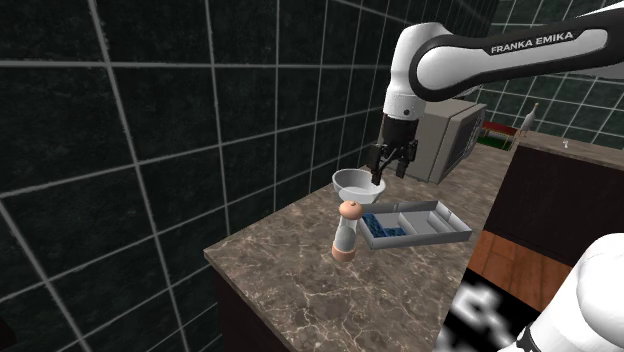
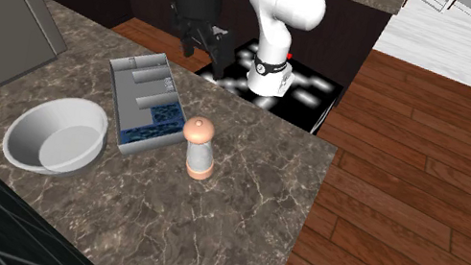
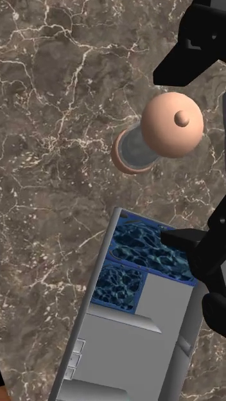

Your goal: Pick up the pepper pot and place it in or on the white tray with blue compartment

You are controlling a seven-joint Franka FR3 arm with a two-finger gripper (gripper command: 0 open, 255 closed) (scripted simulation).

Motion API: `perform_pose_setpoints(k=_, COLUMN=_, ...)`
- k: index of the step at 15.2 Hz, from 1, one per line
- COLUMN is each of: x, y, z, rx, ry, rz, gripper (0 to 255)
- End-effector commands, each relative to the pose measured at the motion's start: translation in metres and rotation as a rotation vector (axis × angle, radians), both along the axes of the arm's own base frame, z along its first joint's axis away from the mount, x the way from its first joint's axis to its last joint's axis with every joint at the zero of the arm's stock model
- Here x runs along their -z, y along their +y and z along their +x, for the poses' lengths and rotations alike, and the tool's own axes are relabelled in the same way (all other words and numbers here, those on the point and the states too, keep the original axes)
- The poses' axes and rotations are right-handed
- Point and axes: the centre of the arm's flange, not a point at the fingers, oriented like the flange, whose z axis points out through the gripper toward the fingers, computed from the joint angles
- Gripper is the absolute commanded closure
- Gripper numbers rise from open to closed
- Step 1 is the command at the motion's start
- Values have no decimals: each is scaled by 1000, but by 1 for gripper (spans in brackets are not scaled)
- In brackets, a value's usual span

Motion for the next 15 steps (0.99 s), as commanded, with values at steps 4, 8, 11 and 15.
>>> perform_pose_setpoints(k=4, x=42, y=25, z=47, rx=30, ry=24, rz=-4, gripper=0)
perform_pose_setpoints(k=8, x=73, y=45, z=82, rx=51, ry=41, rz=-8, gripper=0)
perform_pose_setpoints(k=11, x=89, y=45, z=80, rx=51, ry=41, rz=-8, gripper=0)
perform_pose_setpoints(k=15, x=110, y=45, z=79, rx=51, ry=41, rz=-8, gripper=0)
